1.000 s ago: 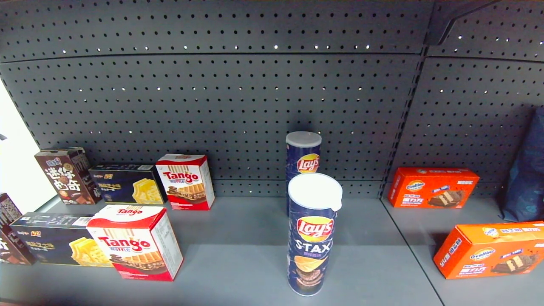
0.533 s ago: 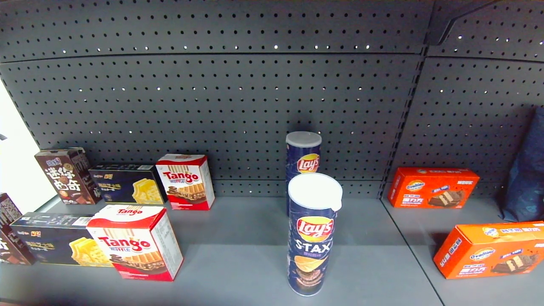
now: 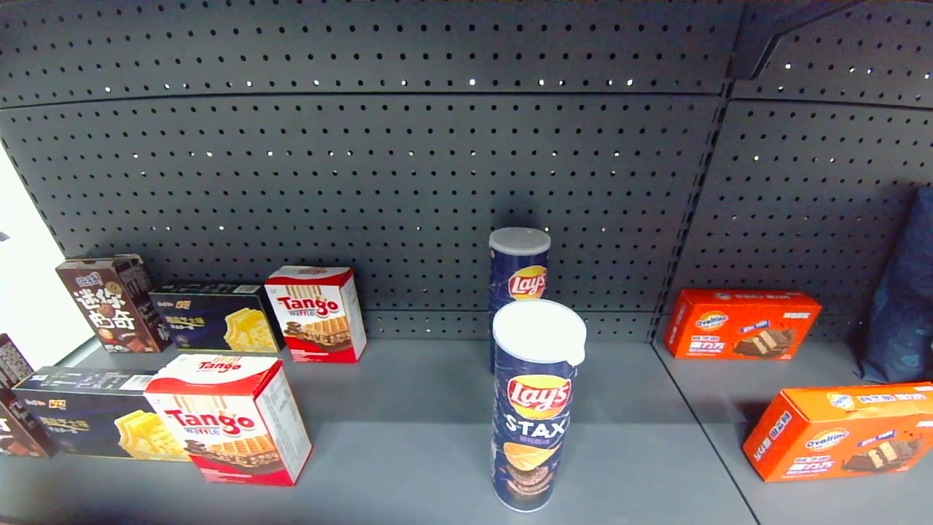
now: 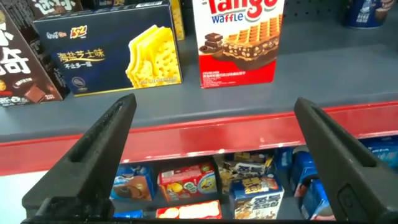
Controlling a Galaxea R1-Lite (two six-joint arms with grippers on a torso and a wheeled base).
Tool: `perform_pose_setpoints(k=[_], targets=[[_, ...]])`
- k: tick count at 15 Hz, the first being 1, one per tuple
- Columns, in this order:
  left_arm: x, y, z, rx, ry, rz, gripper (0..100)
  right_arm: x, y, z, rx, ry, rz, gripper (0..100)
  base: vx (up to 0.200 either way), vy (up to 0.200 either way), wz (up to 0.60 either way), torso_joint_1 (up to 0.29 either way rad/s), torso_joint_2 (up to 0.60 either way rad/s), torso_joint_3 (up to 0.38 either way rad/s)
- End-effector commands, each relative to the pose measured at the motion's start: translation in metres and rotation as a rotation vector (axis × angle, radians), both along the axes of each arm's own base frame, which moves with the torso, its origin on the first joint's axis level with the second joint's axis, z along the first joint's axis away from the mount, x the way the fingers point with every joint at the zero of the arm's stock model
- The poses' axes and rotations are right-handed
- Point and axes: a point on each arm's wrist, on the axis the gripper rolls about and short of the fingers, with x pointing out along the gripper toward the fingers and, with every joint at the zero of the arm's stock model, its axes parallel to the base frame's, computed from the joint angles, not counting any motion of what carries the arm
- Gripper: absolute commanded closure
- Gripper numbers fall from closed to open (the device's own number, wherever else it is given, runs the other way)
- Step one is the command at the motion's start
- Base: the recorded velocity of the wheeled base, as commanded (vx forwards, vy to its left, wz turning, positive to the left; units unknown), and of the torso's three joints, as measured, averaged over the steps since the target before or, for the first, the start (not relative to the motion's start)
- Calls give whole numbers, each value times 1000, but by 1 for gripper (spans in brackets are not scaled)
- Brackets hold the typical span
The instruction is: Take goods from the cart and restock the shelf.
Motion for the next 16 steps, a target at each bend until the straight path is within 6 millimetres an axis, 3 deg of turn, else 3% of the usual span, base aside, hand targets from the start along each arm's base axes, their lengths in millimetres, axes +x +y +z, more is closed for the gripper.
perform_pose_setpoints(k=[1,16], targets=[[0,0,0,-10,3,1,0,0,0,0,-1,1,1,0,0,0,0,0,0,0],[0,0,0,-18,3,1,0,0,0,0,-1,1,0,0,-13,0,0,0,0,0]])
